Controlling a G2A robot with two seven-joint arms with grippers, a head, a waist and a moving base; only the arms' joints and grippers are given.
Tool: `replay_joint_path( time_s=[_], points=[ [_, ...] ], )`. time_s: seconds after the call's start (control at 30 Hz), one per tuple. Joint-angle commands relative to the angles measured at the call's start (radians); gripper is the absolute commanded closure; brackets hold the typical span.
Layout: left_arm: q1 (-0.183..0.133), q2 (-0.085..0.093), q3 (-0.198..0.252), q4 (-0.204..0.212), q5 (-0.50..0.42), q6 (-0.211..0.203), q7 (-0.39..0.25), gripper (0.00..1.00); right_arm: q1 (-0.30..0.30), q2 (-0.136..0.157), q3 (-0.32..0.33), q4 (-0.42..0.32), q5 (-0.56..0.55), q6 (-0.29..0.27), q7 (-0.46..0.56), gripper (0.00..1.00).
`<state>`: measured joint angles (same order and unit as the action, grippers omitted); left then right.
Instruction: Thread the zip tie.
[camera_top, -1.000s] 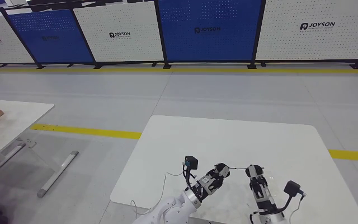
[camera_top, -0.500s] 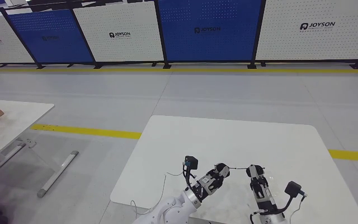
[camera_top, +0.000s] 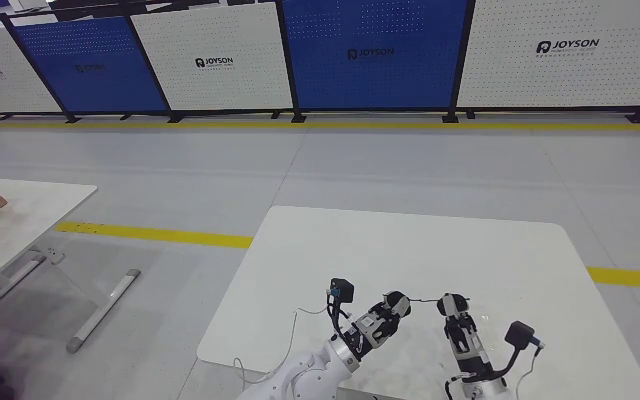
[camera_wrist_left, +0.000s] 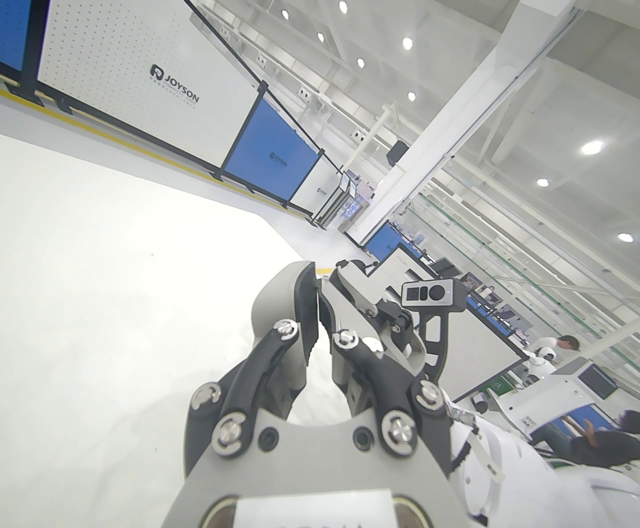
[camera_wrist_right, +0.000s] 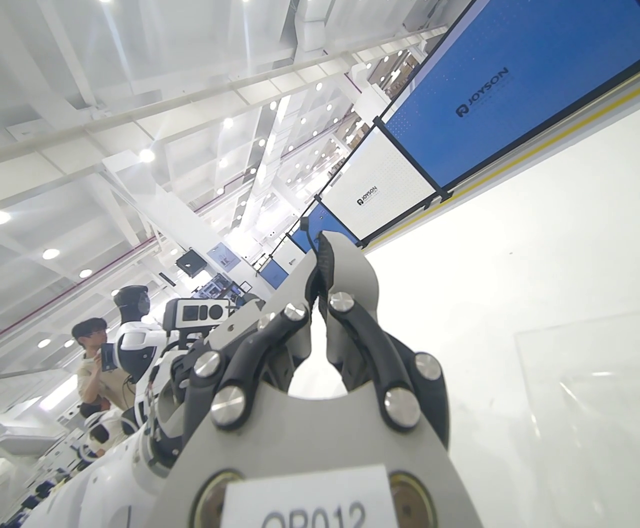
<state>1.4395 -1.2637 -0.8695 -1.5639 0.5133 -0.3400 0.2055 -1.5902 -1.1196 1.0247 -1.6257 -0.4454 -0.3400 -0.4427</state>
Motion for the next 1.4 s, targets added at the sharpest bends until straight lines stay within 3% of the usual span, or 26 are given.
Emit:
replay_joint_path(
  time_s=[0.0, 0.97, 1.23, 1.37],
  points=[
    [0.0, 0.0, 0.0, 0.0, 0.0, 0.0, 0.0, 1.0, 0.001, -0.001, -0.001, 0.0, -0.001, 0.0, 0.0, 1.0],
    [0.0, 0.0, 0.0, 0.0, 0.0, 0.0, 0.0, 1.0, 0.002, -0.004, 0.003, -0.006, 0.002, 0.006, -0.005, 1.0],
    [0.0, 0.0, 0.0, 0.0, 0.0, 0.0, 0.0, 1.0, -0.04, -0.001, 0.03, -0.043, -0.024, 0.0, -0.077, 1.0],
    [0.0, 0.0, 0.0, 0.0, 0.0, 0.0, 0.0, 1.0, -0.02, -0.007, 0.006, 0.013, -0.103, 0.0, -0.121, 1.0]
  ],
)
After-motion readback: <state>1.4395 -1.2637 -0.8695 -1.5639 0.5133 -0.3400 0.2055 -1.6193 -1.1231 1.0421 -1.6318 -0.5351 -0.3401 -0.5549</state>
